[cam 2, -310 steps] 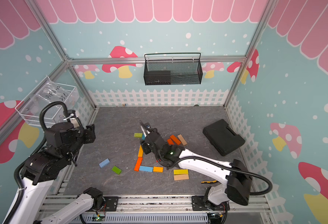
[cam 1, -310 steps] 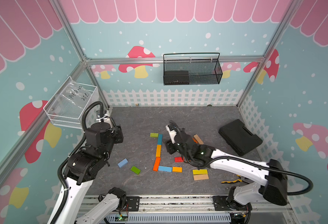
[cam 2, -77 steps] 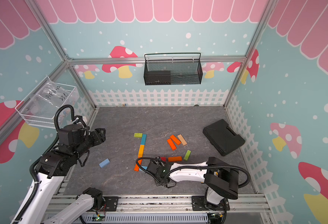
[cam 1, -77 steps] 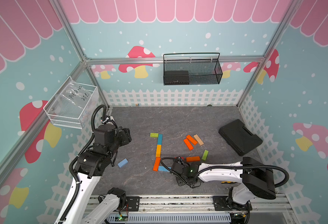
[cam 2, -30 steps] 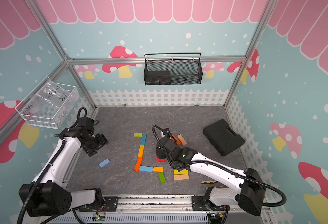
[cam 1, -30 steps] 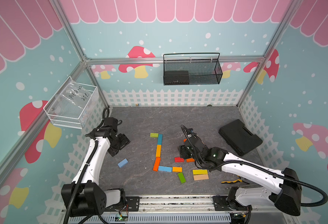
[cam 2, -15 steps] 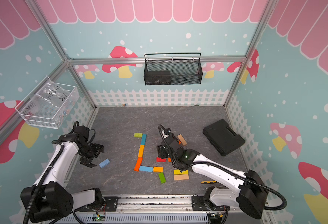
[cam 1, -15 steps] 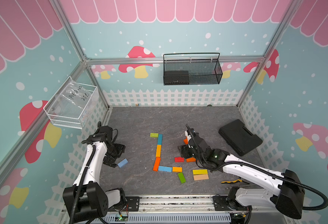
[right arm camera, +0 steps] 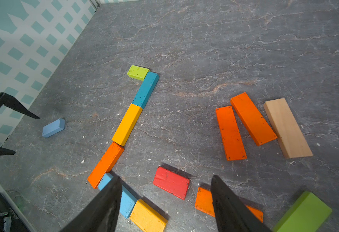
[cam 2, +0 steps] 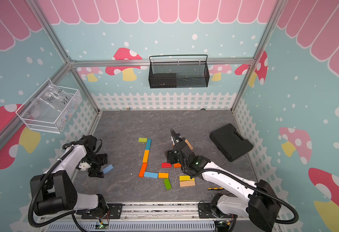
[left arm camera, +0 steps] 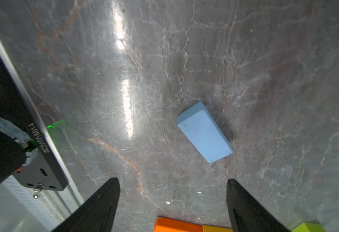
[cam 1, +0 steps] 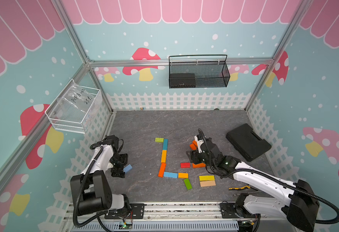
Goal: Assemble a giraffe with building blocks
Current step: Pick up the building block from the center of the board.
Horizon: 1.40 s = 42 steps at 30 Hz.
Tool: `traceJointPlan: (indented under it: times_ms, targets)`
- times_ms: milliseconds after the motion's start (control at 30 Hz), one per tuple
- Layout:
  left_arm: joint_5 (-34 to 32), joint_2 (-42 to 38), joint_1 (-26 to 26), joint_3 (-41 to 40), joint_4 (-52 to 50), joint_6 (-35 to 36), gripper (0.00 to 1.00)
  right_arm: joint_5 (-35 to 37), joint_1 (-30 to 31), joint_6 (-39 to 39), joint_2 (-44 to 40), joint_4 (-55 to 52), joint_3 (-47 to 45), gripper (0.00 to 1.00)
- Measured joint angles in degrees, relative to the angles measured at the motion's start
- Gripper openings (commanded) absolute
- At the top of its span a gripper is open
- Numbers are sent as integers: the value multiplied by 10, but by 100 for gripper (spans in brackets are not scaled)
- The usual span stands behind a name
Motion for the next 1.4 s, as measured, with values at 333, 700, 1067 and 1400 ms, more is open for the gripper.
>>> traceJointPlan:
  times_ms: [333,700,1067,1400]
  targets:
    - [11,44,5,-11,80,-66,86,-16,-17,-8,-5,9,-10,72]
    - [27,87,6,-37,132,-78,78,-24,-25,-10,-4,21,-14,71]
    - [38,70,8,-63,179,-73,39,-31,-25,-10,0,26,-16,70]
    - [40,42,-3,-49,148,-8,5,-35,-25,-6,-7,26,-18,68]
